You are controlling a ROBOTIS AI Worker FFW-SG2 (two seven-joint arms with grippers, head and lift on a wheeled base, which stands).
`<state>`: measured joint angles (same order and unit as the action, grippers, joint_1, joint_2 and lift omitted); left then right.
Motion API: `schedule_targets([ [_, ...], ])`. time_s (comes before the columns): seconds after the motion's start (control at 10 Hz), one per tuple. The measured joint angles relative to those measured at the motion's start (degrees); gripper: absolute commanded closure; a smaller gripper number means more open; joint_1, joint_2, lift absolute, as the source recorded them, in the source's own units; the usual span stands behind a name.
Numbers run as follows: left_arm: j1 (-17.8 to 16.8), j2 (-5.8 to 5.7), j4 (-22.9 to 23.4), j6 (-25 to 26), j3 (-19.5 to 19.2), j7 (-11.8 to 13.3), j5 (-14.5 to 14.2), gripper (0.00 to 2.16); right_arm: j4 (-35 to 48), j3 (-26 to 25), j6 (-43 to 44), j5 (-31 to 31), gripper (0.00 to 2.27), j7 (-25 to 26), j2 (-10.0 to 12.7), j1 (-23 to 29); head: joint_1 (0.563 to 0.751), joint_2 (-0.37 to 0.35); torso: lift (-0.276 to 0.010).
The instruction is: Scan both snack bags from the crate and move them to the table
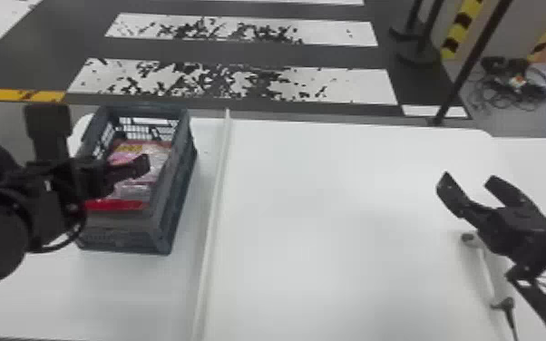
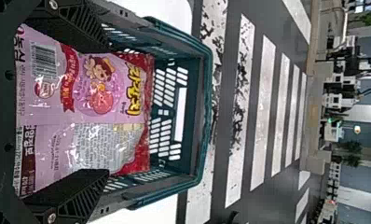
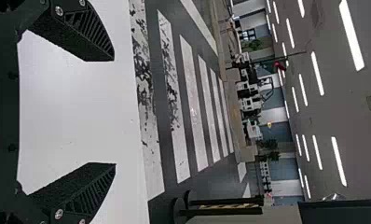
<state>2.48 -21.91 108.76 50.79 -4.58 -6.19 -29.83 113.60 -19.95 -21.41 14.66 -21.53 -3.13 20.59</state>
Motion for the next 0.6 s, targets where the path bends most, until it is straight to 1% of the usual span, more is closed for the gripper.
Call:
schedule_targets([
  [0.3,-2.45,0.06,-3.65,1.06,0.75,0.68,-0.14,0.20,0.10,-0.02,0.00,0.12,0.12,0.00,-0.12,0.06,0.695,-0.007,-0.087],
  [0.4,-3.32,0.13,-4.66,2.11,1.12,1.07,-0.12,0.25,0.13,-0.07,0.00,0.22,0.12,0.00,-0.27,0.06,0.695,-0.011,-0.087],
  [0.5,-4.17,0.19,-5.54,3.16,1.32,1.57,-0.07,0.52,0.13,-0.14,0.00,0.36,0.12,0.00,-0.51,0.07,0.695,-0.013,-0.087],
  [0.6,-4.86,0.20,-6.43,4.50,1.40,2.01,-0.06,0.85,0.13,-0.18,-0.01,0.49,0.12,0.00,-0.74,0.07,0.695,-0.016,-0.087],
])
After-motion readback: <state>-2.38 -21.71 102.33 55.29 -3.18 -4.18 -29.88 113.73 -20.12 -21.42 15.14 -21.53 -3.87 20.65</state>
